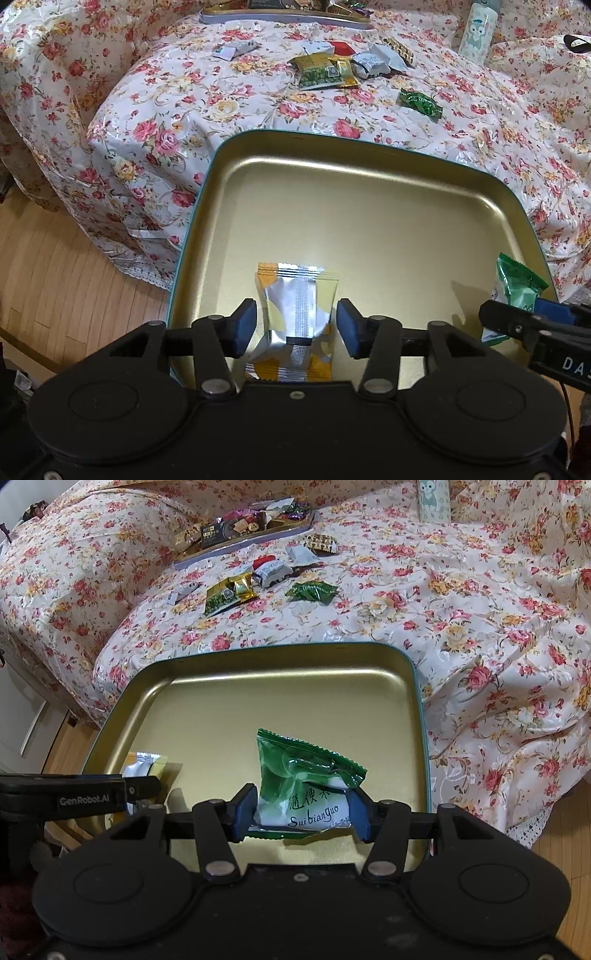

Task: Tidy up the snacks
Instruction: 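Carry both held packets back over the empty gold tray, then open left tool over the tray while right tool releases the green packet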

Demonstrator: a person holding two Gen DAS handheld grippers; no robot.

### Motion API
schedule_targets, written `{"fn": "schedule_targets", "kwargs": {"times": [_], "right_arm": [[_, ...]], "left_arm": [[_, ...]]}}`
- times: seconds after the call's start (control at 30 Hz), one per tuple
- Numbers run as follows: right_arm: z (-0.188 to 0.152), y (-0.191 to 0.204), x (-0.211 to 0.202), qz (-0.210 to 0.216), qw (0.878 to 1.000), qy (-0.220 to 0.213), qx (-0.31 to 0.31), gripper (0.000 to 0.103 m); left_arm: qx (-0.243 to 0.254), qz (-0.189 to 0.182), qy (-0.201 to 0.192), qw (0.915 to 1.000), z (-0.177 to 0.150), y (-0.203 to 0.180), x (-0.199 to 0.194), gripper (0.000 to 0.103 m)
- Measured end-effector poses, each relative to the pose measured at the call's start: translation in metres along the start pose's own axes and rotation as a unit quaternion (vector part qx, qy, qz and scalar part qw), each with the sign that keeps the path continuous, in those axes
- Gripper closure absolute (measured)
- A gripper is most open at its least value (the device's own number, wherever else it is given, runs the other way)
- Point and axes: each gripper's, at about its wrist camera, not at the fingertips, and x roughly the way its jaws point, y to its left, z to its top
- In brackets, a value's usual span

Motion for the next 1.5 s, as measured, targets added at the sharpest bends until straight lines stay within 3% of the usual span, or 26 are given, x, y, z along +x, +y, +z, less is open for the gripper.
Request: {"fn": "schedule_targets", "kwargs": {"times": [0.57, 0.73, 1.5], "right_arm": [[-0.001, 0.001, 0.005, -0.004, 1.000, 0.015, -0.003, 0.045], [-0.001, 0.002, 0.002, -0.010, 1.000, 0.008, -0.011, 0.041], [-0.001, 0.009, -0.009, -0.023, 0.999, -0.025, -0.033, 0.040]], "left_arm": [[-0.004, 0.003, 0.004, 1.0000, -0.001, 0.000, -0.001, 0.048], [0.000, 0.005, 0.003, 1.0000, -0.001, -0.001, -0.001, 0.048], [0.011, 0.011, -0.004, 0.9999, -0.002, -0.003, -0.006, 0.048]]}}
